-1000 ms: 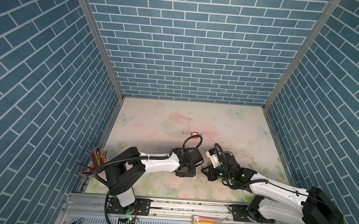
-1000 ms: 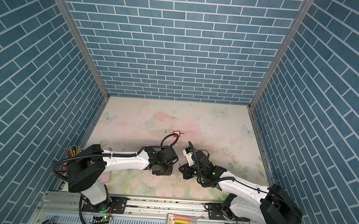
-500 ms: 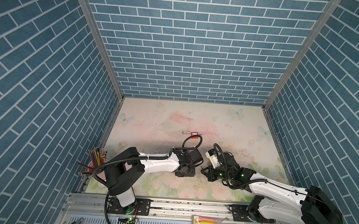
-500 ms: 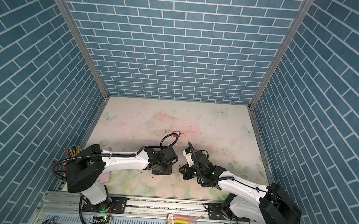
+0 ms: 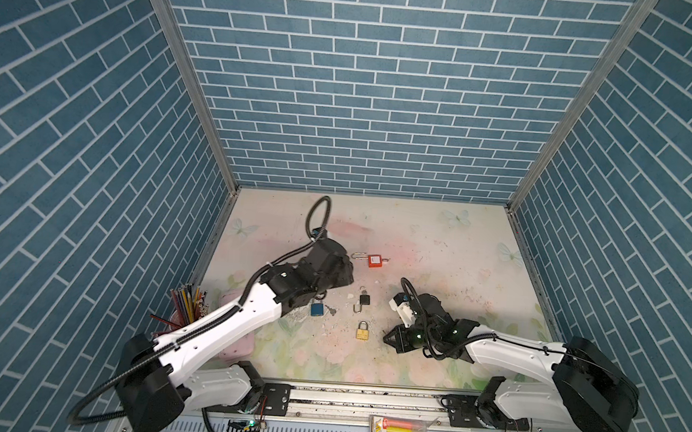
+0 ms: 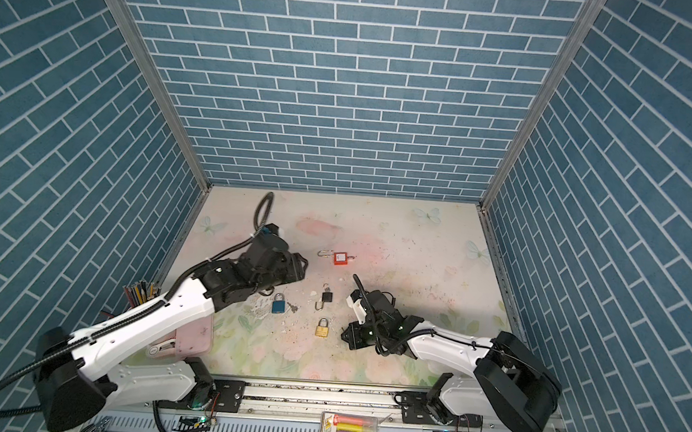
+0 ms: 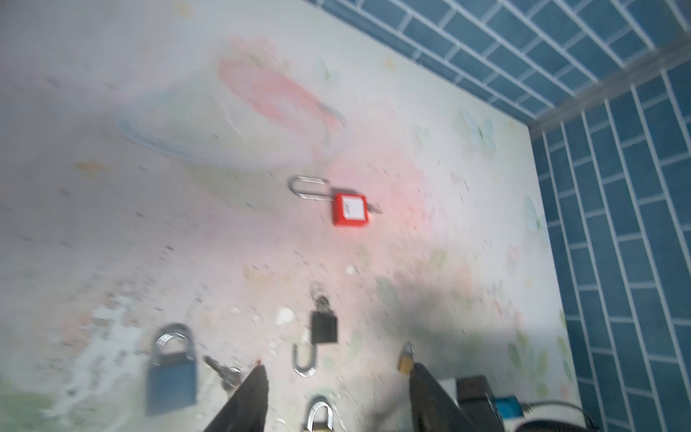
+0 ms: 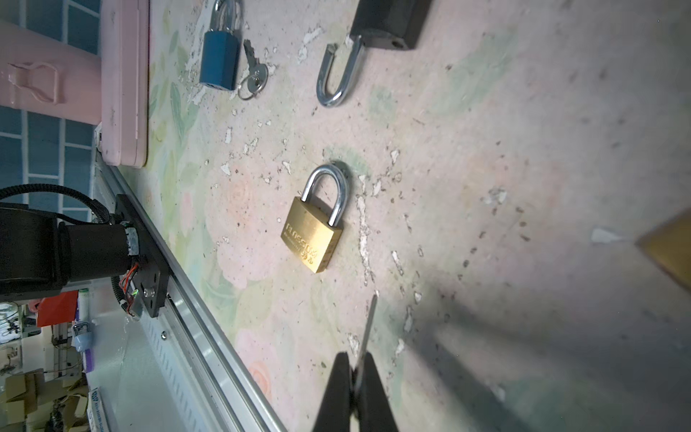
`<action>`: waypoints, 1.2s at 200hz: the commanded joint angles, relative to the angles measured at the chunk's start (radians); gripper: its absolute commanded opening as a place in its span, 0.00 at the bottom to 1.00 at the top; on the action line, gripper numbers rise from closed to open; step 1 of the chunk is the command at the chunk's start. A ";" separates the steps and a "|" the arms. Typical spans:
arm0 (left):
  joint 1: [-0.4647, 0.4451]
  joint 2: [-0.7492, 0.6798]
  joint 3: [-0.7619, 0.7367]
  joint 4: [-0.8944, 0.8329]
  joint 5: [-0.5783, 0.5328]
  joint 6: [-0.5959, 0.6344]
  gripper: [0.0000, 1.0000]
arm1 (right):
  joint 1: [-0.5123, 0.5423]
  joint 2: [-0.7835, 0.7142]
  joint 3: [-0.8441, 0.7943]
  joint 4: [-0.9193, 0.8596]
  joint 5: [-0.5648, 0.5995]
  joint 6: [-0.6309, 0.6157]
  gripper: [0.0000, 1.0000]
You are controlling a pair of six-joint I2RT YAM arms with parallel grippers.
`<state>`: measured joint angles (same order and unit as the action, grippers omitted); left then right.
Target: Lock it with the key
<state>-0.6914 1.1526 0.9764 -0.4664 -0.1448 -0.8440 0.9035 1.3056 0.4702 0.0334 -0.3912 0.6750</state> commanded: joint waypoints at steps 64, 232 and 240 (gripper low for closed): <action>0.203 -0.137 -0.156 0.137 0.071 0.168 0.77 | 0.010 0.150 0.099 0.015 -0.028 0.051 0.00; 0.203 -0.229 -0.248 0.207 0.016 0.186 0.77 | 0.022 0.268 0.201 -0.035 -0.028 0.017 0.26; 0.202 -0.228 -0.246 0.211 0.017 0.186 0.77 | 0.022 0.271 0.204 -0.035 -0.029 0.017 0.27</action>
<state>-0.4957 0.9192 0.7399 -0.2710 -0.1181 -0.6716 0.9192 1.5642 0.6495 0.0257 -0.4225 0.6918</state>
